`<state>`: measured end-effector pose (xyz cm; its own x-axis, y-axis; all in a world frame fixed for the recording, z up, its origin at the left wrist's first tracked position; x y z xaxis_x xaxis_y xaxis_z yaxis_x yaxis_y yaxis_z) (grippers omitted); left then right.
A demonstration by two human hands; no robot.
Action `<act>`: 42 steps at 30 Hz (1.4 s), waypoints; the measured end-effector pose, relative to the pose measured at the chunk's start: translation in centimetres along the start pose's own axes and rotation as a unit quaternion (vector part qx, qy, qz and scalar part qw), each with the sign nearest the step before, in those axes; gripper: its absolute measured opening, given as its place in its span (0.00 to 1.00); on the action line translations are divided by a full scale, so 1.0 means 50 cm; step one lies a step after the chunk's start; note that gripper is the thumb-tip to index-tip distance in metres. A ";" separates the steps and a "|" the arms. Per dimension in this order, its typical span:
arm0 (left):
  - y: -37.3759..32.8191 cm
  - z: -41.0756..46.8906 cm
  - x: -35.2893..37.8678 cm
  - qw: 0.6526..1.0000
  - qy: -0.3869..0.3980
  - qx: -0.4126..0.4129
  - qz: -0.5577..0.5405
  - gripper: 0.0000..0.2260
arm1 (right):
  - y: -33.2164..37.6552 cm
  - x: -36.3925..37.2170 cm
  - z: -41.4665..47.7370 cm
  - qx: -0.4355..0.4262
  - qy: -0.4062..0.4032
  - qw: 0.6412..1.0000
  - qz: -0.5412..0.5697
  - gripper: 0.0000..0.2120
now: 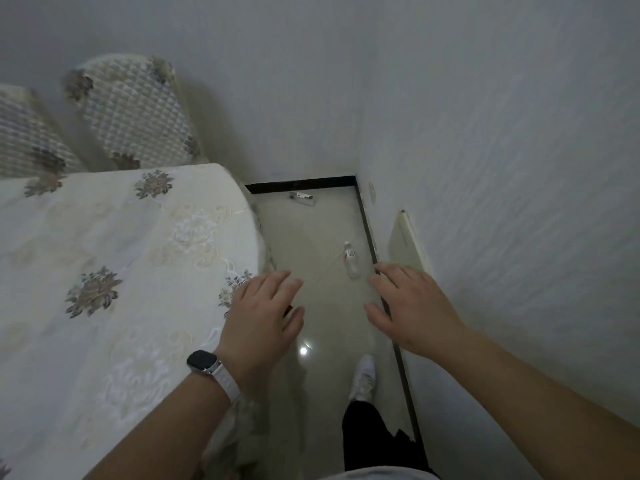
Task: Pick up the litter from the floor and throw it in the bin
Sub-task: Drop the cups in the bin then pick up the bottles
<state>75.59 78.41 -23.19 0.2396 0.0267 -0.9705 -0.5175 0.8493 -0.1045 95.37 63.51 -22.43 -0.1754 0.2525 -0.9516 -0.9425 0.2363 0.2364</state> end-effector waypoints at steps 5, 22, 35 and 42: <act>0.063 0.197 0.062 0.999 0.040 -0.036 0.009 0.21 | -0.119 0.079 0.204 0.010 0.046 0.999 0.018 0.24; 0.238 0.757 0.363 0.997 0.056 -0.043 -0.031 0.19 | -0.429 0.276 0.695 0.075 0.121 0.989 0.040 0.23; 0.413 1.057 0.849 0.986 0.124 -0.052 -0.102 0.20 | -0.686 0.642 0.921 0.184 0.168 0.967 0.052 0.23; 0.424 1.068 1.177 0.983 0.147 -0.054 -0.091 0.20 | -0.855 1.038 0.902 0.203 0.213 0.951 0.091 0.24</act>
<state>122.58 126.13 -70.91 0.0964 -0.2884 -0.9526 -0.5761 0.7643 -0.2897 139.37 108.83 -73.08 -0.5068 -0.0581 -0.8601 -0.7122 0.5904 0.3797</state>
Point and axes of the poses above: each hand's wrist, its own z-axis towards the middle knuckle, its own x-axis out of the palm, y = z × x, the point moved 3 cm from there along z, towards the middle knuckle, and after that the axes turned 7 degrees about z, right-handed, at the moved point
